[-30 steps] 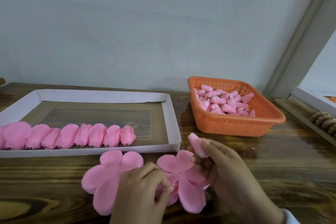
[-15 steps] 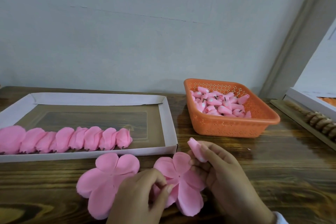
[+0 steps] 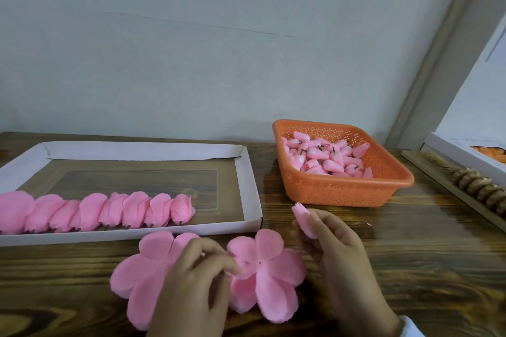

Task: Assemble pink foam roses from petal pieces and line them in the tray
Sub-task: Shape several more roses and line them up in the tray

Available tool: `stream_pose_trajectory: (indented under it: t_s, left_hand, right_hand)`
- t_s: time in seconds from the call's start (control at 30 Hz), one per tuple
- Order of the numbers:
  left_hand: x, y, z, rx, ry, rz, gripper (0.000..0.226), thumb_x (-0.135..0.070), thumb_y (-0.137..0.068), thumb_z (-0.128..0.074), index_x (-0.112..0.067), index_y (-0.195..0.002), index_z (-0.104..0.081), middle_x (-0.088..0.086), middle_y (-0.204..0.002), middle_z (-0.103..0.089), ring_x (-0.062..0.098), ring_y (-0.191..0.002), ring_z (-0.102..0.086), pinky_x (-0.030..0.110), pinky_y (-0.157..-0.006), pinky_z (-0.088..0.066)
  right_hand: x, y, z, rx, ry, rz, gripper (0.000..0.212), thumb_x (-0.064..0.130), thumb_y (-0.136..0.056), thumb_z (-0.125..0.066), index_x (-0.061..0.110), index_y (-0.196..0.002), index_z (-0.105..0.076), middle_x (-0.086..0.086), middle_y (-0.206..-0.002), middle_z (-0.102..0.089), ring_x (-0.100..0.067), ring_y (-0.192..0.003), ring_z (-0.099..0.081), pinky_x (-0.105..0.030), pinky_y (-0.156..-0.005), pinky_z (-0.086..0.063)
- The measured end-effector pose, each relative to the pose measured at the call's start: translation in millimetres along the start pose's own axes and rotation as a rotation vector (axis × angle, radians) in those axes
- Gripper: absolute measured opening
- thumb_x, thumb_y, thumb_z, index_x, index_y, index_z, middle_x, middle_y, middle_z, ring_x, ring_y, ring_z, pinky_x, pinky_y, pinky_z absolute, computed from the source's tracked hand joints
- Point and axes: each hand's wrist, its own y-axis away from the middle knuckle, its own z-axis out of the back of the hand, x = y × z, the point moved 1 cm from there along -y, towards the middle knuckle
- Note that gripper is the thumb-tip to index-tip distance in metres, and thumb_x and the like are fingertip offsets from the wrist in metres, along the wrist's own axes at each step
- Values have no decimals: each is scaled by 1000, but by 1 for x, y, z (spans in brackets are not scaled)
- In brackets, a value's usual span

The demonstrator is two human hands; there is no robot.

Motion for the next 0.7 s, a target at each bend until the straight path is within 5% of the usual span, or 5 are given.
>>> stream_pose_trajectory:
  t_s: [0.17, 0.33, 0.47, 0.57, 0.7]
  left_hand:
    - [-3, -3, 8, -214, 187, 231, 42, 9, -75, -61, -33, -76, -62, -1, -78, -61, -5, -73, -56, 4, -66, -41]
    - [-4, 2, 6, -129, 407, 522, 48, 10, -87, -55, -33, -69, -61, -8, -63, -66, 0, -56, -57, 13, -58, -43]
    - [-4, 1, 5, -203, 612, 802, 16, -17, -85, -67, -28, -73, -66, 0, -76, -72, 21, -85, -68, 46, -85, -51]
    - [-5, 0, 9, -236, 492, 727, 27, -20, -69, -85, -34, -75, -62, -9, -78, -70, 2, -76, -63, 28, -81, -51]
    - [-5, 2, 7, -226, 416, 768, 49, -9, -60, -87, -40, -80, -54, -7, -85, -66, 15, -86, -61, 35, -76, -47]
  right_hand:
    - [-2, 0, -1, 3, 47, 35, 21, 39, -79, -72, 21, -88, -75, -2, -80, -71, -13, -74, -65, -29, -73, -52]
    - [-3, 0, 0, 5, 97, 80, 13, 36, -85, -69, 27, -91, -74, -1, -79, -71, -11, -73, -65, -24, -67, -53]
    - [-2, 0, 2, 21, 125, 152, 25, 43, -72, -69, 39, -96, -73, 3, -89, -75, -7, -82, -71, -24, -70, -56]
    - [-3, 0, 1, 55, 104, 142, 20, 43, -75, -64, 38, -91, -74, 2, -92, -75, -11, -91, -72, -32, -79, -52]
    - [-4, 3, -1, 117, 80, 108, 22, 43, -75, -63, 28, -90, -72, -4, -92, -75, -17, -87, -72, -26, -68, -53]
